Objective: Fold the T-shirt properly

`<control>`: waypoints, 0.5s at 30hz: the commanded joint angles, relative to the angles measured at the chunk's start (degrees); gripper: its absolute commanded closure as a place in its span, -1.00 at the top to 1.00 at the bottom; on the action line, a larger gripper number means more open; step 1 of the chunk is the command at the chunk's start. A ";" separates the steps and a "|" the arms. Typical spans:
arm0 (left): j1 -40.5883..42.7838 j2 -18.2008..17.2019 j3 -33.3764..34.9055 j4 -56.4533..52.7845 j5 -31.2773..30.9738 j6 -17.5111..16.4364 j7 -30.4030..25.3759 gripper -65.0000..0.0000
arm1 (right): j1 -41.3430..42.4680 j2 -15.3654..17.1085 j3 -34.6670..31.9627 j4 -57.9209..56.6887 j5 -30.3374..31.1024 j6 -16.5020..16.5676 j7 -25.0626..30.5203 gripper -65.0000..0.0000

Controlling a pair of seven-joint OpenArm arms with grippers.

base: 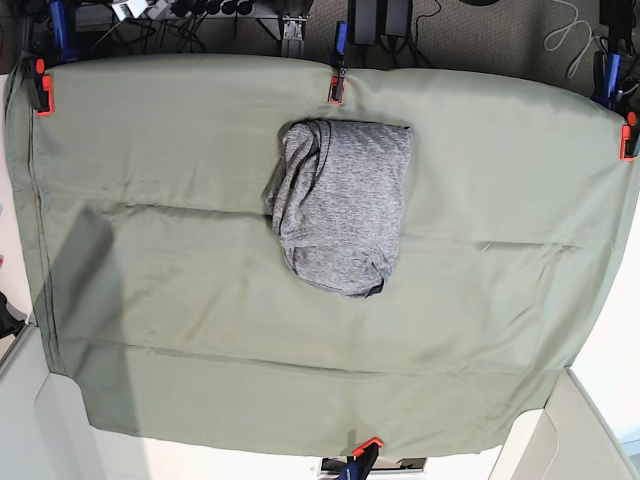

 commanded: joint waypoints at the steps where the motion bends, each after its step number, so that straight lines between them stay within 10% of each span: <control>1: -2.40 -0.13 1.66 -3.02 0.04 2.08 0.00 -1.00 | 0.79 0.28 -1.29 -2.34 -0.74 -0.76 0.11 -1.00; 15: -31.10 13.27 17.68 -26.53 -2.27 5.25 -2.69 -1.00 | 20.94 0.13 -8.52 -24.83 -10.08 -2.19 0.31 -1.00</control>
